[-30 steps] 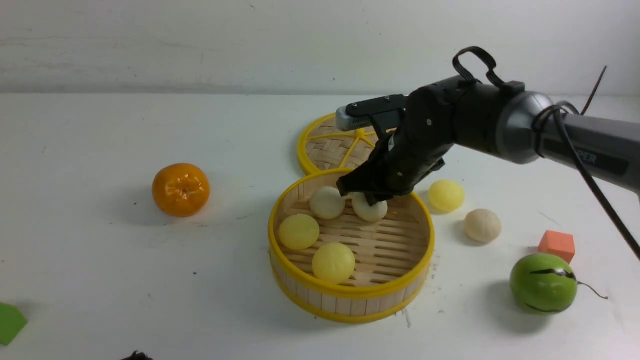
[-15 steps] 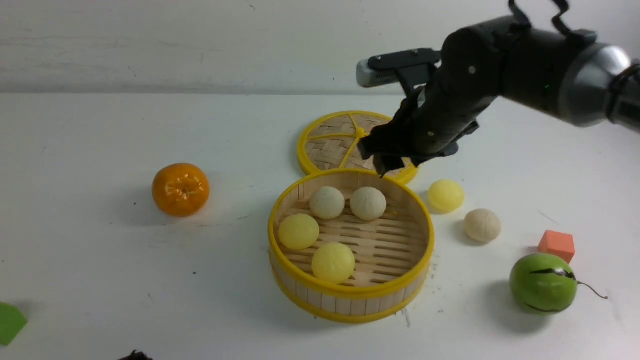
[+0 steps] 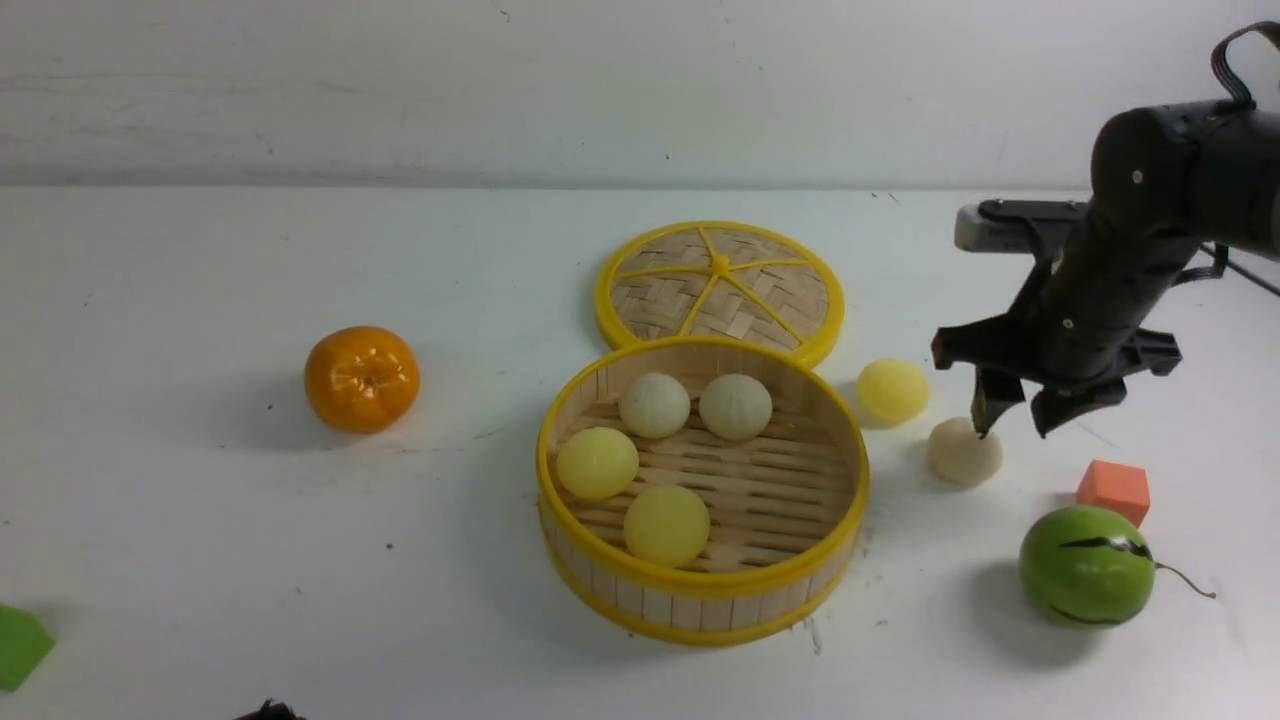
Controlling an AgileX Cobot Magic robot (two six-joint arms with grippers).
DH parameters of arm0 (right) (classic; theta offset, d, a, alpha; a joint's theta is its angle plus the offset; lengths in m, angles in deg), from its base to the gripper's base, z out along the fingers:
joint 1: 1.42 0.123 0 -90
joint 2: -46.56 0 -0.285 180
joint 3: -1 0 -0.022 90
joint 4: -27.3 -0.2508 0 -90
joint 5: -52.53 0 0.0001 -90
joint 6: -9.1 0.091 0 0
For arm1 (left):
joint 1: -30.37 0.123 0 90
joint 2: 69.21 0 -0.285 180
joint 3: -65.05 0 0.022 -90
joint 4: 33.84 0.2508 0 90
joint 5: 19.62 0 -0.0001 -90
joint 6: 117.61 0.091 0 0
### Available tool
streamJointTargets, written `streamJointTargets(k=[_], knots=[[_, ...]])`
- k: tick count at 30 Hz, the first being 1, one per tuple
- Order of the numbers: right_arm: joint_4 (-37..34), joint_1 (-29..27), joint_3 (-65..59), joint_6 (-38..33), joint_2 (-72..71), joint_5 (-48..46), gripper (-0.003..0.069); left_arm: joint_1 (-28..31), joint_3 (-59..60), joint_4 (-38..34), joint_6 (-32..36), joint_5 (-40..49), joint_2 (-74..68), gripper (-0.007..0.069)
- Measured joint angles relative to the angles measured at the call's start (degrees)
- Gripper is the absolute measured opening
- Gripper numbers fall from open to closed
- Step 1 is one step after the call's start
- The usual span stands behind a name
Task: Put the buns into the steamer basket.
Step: Use the right arm to grab a steamed stuffed bun
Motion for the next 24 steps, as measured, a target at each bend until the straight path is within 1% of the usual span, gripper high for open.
streamJointTargets(k=[3, 5, 6, 17, 21, 24], knots=[[-4.9, -0.3, 0.0, -3.6, 1.7, 1.6, 0.0367, 0.0, 0.0, 0.0, 0.0, 0.0, 0.0, 0.0085], [-5.6, -0.3, 0.0, -4.1, 2.1, 2.3, 0.0367, 0.0, 0.0, 0.0, 0.0, 0.0, 0.0, 0.0088], [-5.7, -0.3, 0.0, -4.7, 2.6, 3.9, 0.0367, 0.0, 0.0, 0.0, 0.0, 0.0, 0.0, 0.0090], [-1.3, -0.5, 0.4, -4.3, 3.9, 7.1, 0.0367, 0.0, 0.0, 0.0, 0.0, 0.0, 0.0, 0.0097], [-1.3, -0.5, 0.4, -4.1, 4.5, 7.0, 0.0338, 0.0, 0.0, 0.0, 0.0, 0.0, 0.0, 0.0102], [-1.3, -0.5, 0.4, -4.1, 4.5, 7.0, 0.0281, 0.0, 0.0, 0.0, 0.0, 0.0, 0.0, 0.0104]])
